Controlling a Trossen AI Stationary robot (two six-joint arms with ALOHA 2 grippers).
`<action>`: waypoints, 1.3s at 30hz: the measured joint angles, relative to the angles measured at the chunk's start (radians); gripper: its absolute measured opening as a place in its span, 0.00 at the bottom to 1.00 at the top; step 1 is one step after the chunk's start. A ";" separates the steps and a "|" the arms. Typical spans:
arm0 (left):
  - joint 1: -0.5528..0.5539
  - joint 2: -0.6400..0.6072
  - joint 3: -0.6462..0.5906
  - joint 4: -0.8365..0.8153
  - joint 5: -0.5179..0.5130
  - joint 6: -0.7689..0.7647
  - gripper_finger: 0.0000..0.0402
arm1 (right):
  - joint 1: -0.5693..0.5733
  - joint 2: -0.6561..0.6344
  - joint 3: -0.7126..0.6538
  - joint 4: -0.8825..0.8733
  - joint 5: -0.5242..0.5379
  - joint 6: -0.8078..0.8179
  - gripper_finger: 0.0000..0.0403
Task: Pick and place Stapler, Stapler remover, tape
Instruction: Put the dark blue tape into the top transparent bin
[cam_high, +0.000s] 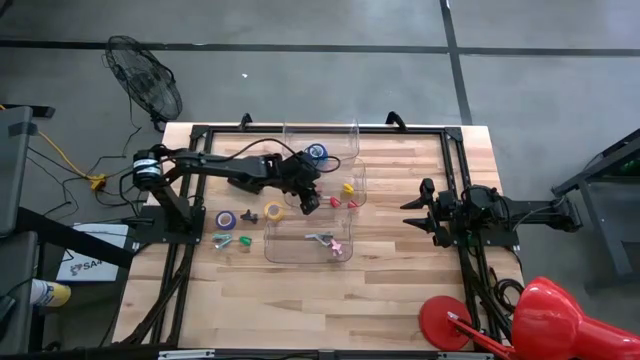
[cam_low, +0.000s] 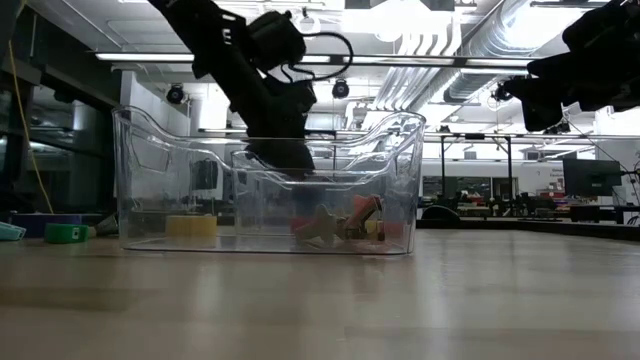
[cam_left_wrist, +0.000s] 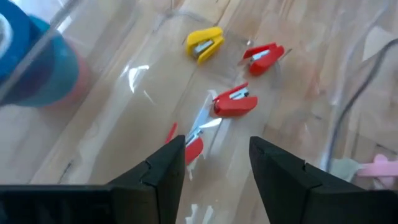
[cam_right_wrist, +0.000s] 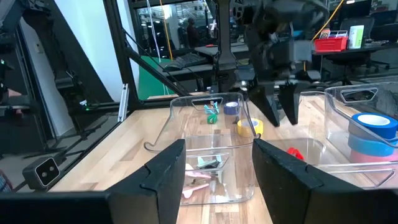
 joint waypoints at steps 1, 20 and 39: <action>0.000 -0.012 0.000 -0.007 -0.001 0.004 0.44 | 0.000 0.000 0.000 0.000 0.000 0.000 0.44; -0.009 -0.426 -0.001 -0.791 -0.158 -0.235 0.44 | 0.000 0.000 0.000 0.002 0.000 0.000 0.44; -0.006 -0.632 -0.303 -0.893 -0.095 -0.533 0.44 | 0.000 0.000 0.000 0.003 0.000 0.000 0.44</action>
